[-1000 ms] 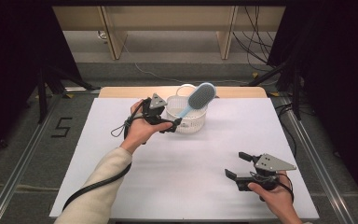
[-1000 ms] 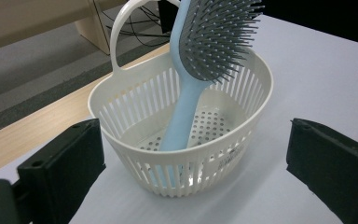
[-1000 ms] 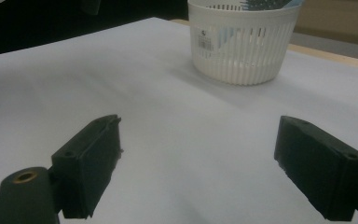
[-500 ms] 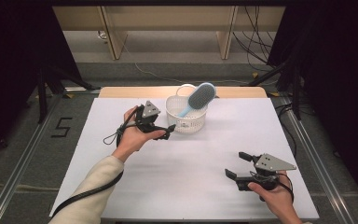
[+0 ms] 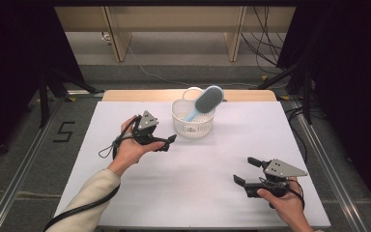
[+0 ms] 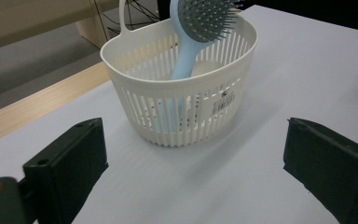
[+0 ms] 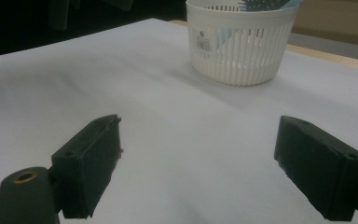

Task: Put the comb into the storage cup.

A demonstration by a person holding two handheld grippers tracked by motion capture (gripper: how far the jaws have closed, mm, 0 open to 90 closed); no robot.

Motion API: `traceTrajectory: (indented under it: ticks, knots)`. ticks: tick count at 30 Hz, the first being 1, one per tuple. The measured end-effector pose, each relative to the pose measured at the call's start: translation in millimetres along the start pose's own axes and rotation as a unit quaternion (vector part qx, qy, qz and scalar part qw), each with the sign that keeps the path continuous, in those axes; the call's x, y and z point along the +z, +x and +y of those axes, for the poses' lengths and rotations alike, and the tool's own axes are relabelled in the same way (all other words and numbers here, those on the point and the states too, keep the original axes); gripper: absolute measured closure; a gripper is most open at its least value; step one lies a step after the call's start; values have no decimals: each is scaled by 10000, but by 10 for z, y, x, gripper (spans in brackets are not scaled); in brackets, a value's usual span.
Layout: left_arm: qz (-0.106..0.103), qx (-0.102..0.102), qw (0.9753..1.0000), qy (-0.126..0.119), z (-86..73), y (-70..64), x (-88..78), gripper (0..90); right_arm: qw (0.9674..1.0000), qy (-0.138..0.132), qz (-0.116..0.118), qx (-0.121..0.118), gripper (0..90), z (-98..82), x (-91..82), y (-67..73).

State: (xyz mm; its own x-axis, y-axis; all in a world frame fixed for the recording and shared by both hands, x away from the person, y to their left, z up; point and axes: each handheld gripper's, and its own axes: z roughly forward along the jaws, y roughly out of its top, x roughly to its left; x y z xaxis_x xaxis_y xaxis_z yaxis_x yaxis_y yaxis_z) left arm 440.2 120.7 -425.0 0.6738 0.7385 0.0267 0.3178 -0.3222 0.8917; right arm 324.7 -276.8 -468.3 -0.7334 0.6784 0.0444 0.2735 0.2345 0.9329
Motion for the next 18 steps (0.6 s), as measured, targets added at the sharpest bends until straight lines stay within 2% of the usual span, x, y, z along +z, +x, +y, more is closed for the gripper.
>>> traceTrajectory:
  ticks: [6, 18]
  knots:
    - [-59, -44, 10000, 22, -84, -11, -100, 56, 10000, 4, -5, -3, 154, 0, -1, 0]
    - [-69, 3, 10000, -46, -185, -36, -293, 60, 10000, 0, -12, -3, 154, 4, -6, 2]
